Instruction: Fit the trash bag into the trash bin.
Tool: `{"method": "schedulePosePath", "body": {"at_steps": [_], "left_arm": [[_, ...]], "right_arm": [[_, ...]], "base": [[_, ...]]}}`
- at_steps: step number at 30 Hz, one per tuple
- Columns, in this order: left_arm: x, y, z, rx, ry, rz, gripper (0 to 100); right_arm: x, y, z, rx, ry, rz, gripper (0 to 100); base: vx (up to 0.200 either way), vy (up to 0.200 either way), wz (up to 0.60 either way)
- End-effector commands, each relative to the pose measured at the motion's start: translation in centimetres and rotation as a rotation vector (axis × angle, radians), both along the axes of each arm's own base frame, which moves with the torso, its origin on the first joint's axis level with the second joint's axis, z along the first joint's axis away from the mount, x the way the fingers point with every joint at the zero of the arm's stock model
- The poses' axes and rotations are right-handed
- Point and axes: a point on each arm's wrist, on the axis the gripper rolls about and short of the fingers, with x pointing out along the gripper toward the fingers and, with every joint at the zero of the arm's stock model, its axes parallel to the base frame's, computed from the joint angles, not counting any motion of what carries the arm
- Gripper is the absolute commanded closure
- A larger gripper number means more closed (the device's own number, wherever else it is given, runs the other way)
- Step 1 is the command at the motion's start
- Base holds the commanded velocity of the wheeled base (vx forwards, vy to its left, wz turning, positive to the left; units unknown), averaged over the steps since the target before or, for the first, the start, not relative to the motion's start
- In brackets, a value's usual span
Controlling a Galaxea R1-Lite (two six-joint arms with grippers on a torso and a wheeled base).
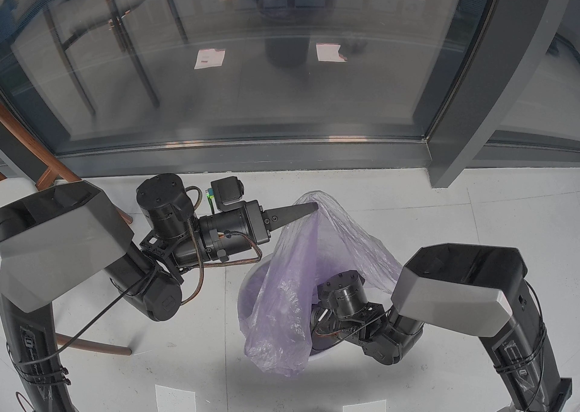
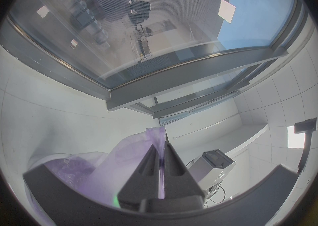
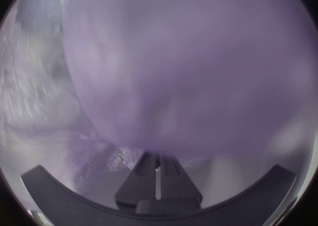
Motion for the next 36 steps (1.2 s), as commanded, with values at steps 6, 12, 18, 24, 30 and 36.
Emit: {"method": "schedulePosePath", "body": {"at_steps": [6, 12, 18, 24, 30, 36], "left_arm": [[0.5, -1.2, -3.1, 0.008, 0.038, -0.016, 100], [1.2, -1.5, -4.0, 0.012, 0.039, -0.017, 100], [1.4, -0.7, -3.6, 0.011, 0.024, 0.003, 100], [1.8, 0.7, -2.2, -0.003, -0.01, 0.035, 100], [1.0, 1.6, -1.2, 0.01, -0.051, 0.059, 100], [-0.8, 1.7, 0.0, 0.011, -0.053, 0.049, 100]], "right_arm": [[-1.0, -1.6, 4.2, -0.08, 0.092, -0.013, 100], [-0.3, -0.8, 6.2, 0.01, 0.019, -0.005, 100], [-2.0, 0.2, 8.6, 0.074, -0.002, 0.073, 100], [-5.8, -0.9, 11.5, 0.116, 0.035, 0.085, 100], [-8.2, -4.5, 13.8, 0.119, 0.041, 0.053, 100], [-11.1, -7.2, 16.0, 0.174, 0.065, -0.001, 100]], "base": [[0.0, 0.0, 0.0], [0.0, 0.0, 0.0], [0.0, 0.0, 0.0], [0.0, 0.0, 0.0], [0.0, 0.0, 0.0], [0.0, 0.0, 0.0]]}}
